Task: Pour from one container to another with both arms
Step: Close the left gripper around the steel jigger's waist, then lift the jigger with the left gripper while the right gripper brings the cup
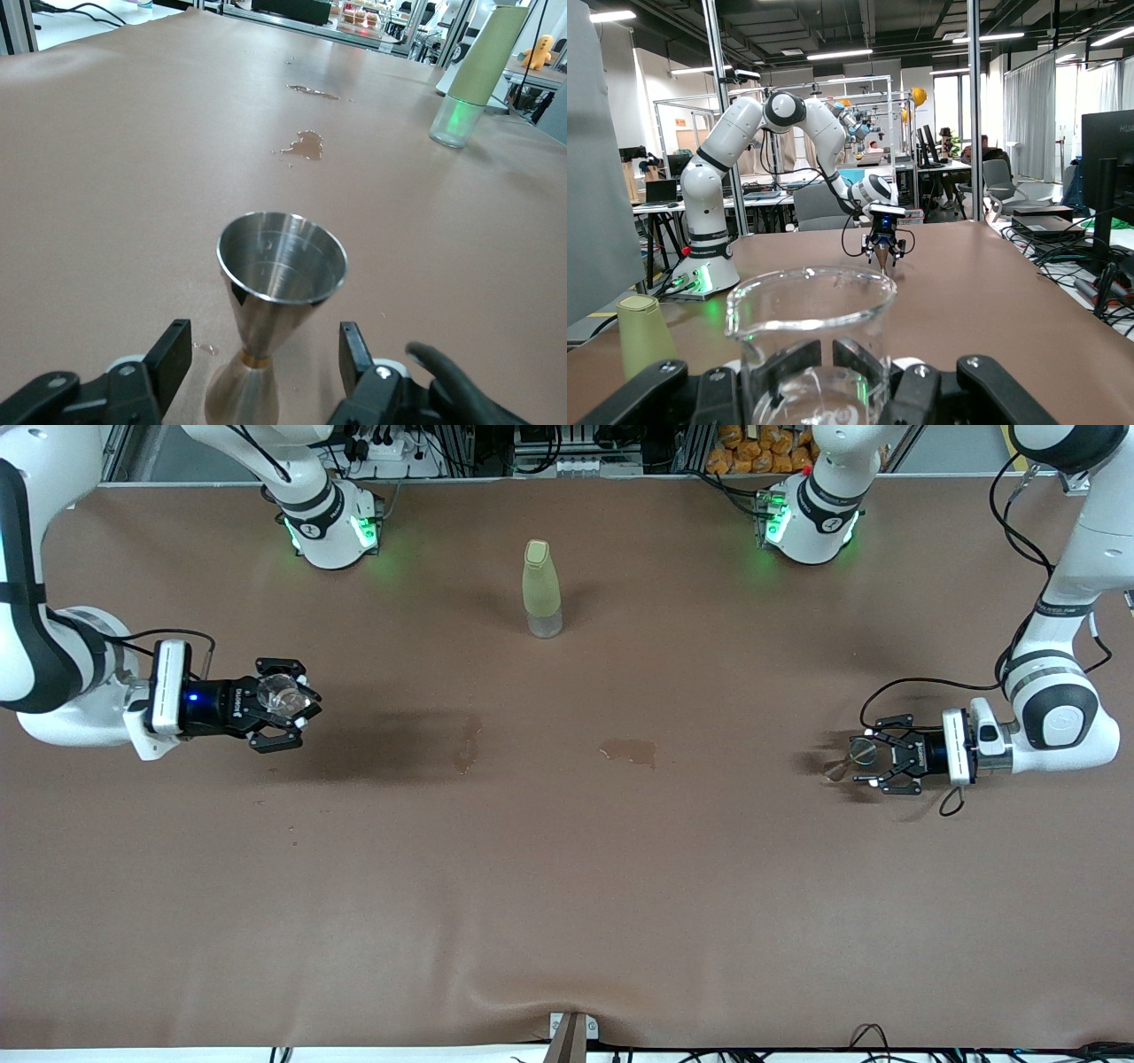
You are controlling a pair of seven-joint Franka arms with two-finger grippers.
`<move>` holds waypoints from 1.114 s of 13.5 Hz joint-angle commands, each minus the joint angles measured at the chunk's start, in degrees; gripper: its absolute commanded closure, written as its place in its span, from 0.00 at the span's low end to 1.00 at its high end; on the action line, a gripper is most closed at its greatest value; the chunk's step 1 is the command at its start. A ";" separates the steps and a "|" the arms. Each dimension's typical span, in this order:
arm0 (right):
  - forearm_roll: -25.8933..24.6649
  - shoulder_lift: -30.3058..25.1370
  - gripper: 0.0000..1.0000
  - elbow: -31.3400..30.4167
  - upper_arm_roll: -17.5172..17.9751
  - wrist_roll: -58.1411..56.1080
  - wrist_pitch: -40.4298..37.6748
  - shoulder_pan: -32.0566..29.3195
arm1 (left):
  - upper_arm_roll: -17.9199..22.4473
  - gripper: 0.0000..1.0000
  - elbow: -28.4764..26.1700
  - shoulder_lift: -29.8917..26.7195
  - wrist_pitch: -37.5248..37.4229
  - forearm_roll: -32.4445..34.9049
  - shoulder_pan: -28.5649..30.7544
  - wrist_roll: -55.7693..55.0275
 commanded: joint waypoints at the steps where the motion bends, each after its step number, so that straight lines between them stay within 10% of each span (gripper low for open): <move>1: -0.50 -0.46 1.00 -0.88 -0.20 -0.52 0.05 0.49 | 0.05 0.24 0.10 0.48 0.47 -1.68 -0.38 2.08; 5: -0.50 0.33 1.00 -0.88 -0.20 -1.06 0.22 1.55 | 0.05 0.27 0.10 1.01 1.18 -2.21 -0.38 2.26; 15: -0.94 0.51 1.00 0.35 -0.20 3.59 0.49 1.38 | 0.05 0.71 0.71 0.66 1.53 -2.47 -1.79 2.61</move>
